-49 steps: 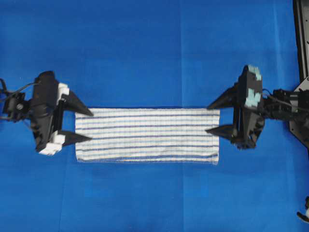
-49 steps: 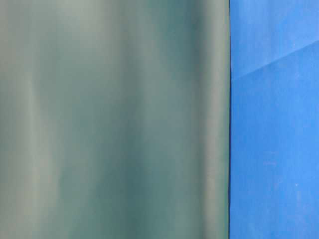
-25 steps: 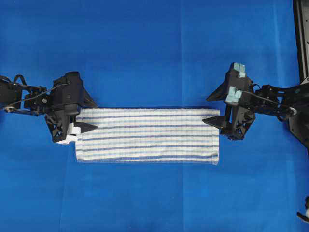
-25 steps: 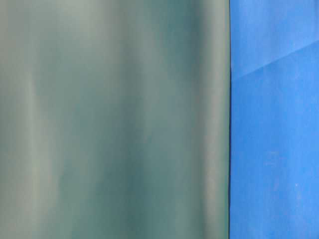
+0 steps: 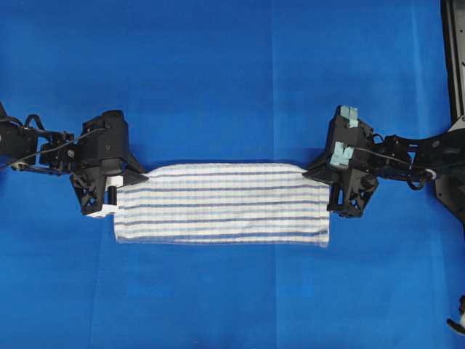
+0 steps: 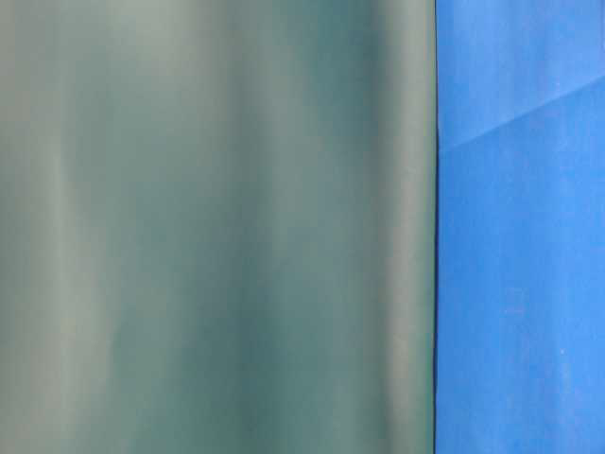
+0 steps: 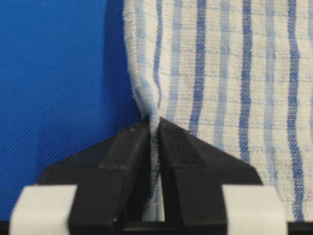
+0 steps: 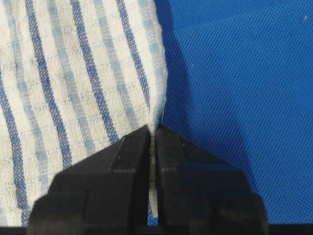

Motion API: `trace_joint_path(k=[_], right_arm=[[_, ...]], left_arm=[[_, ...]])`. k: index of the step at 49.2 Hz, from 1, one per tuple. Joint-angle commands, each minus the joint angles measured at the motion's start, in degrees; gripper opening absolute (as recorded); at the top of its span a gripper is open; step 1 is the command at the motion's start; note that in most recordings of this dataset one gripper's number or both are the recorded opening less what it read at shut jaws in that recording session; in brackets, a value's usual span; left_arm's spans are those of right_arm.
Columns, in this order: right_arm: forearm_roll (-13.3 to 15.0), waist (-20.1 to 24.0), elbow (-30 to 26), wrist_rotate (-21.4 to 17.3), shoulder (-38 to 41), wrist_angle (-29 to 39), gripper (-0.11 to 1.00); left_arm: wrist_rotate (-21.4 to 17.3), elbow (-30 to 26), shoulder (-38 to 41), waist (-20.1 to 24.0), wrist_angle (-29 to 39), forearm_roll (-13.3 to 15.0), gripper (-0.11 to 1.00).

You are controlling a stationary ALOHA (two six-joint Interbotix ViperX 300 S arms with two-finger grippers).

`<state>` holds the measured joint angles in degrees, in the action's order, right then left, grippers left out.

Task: Fold the blue towel.
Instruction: 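Grasp the folded towel's left and right ends with both grippers, then lift the towel and rotate it, right gripper moving to the far side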

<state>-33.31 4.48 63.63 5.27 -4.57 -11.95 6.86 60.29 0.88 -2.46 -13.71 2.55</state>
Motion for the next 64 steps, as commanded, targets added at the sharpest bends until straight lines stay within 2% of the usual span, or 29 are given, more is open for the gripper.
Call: trace_joint_path(k=[1,14,30,40,47,59,64], right_arm=[[0.09,0.0,-0.7,0.0,-0.88,0.26,0.02],[0.09,-0.09,-0.79,0.18,-8.61,3.34,0.02],[0.53,-0.79,-1.85,1.41,-22.85,13.18,0.02],[0.88,-0.88,-2.11,1.49,-25.14,15.64,0.02],[2.64,-2.2,-2.99,1.41,-23.47,15.64,0.02],[6.77,-10.37,-6.24,1.49,-21.09,15.91,0.02],[8.26,-13.54,-7.29,1.49,-21.01,16.0,0.02]], left_arm=[[0.09,-0.35,-0.7,-0.26,0.79,0.0,0.03],[0.0,-2.29,-7.82,-0.62,8.88,0.0,0.03],[-0.09,-6.94,-18.02,-1.93,20.21,0.0,0.03],[0.09,-7.91,-18.28,-3.34,20.65,0.0,0.03],[1.05,-9.14,-17.31,-3.6,19.6,0.09,0.03],[8.09,-14.06,-13.01,-3.87,15.29,0.09,0.03],[9.4,-17.05,-10.37,-4.48,15.21,0.09,0.03]])
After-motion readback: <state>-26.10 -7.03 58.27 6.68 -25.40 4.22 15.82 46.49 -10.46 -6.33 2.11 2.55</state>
